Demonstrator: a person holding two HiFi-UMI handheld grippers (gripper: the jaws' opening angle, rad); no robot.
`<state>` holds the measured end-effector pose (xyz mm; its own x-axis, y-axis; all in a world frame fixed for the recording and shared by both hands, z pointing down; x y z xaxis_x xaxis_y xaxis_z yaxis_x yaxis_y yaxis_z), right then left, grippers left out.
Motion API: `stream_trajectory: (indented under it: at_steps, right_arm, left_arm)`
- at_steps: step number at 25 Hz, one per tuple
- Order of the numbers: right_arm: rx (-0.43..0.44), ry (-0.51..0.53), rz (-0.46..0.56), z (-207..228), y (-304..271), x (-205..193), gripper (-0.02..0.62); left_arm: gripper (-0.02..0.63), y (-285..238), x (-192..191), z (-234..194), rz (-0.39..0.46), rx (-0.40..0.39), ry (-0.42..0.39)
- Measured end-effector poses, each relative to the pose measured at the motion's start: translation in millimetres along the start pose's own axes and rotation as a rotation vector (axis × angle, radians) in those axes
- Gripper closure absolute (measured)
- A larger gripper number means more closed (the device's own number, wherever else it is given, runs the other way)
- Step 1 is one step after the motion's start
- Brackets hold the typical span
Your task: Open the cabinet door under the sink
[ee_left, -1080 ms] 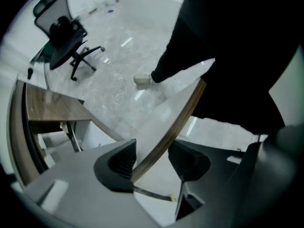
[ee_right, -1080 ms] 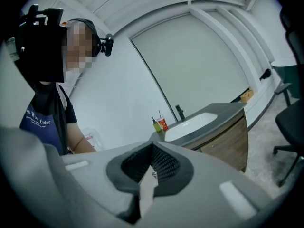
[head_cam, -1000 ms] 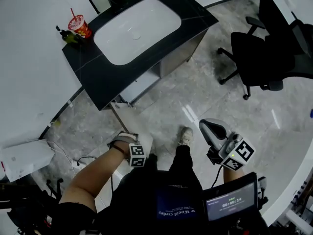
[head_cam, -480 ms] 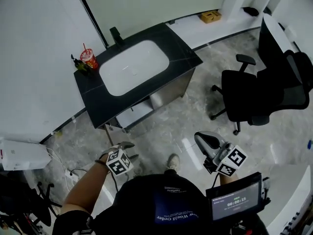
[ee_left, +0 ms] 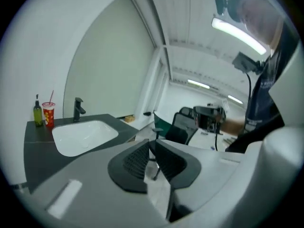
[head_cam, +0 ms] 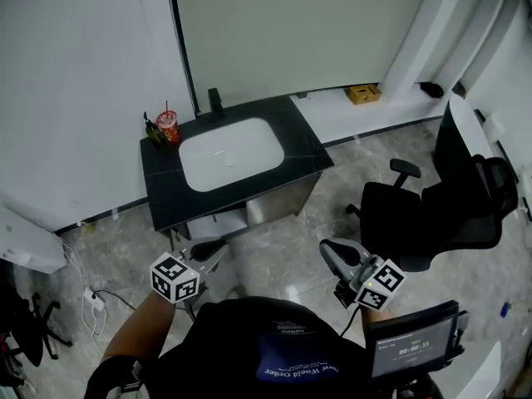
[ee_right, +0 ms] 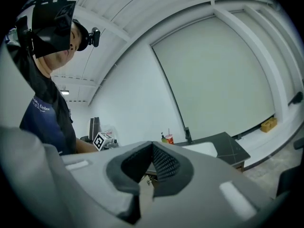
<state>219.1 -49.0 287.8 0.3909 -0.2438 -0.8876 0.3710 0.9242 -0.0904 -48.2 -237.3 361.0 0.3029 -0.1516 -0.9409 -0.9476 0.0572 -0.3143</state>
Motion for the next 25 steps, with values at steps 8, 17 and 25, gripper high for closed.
stream_trajectory:
  at_steps: [8,17,25]
  right_arm:
    - [0.091,0.050,-0.065,9.8,-50.1,29.1,0.594]
    - [0.113,0.101,-0.063,55.0,-144.6,89.3,0.594]
    - [0.147,0.030,-0.032,103.7,-234.0,120.5,0.594]
  left_arm:
    - [0.604,22.8,56.3,-50.6,0.313,0.132,0.152]
    - [0.606,4.8,93.8,-144.0,0.391,0.162,0.125]
    - [0.606,-3.5,110.9,-215.5,0.367,0.153,0.118]
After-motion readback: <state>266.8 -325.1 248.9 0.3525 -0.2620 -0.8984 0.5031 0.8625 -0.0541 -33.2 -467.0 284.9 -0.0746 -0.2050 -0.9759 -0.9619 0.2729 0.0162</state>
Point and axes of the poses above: the fingertips, and each gripper's own axes: y backward along the fingers, z to its right, x out of its top, the point moved 7 cm from there along y, backward along the fingers, and after that the axes turned 10 degrees about -y, right-handed, at the moved point
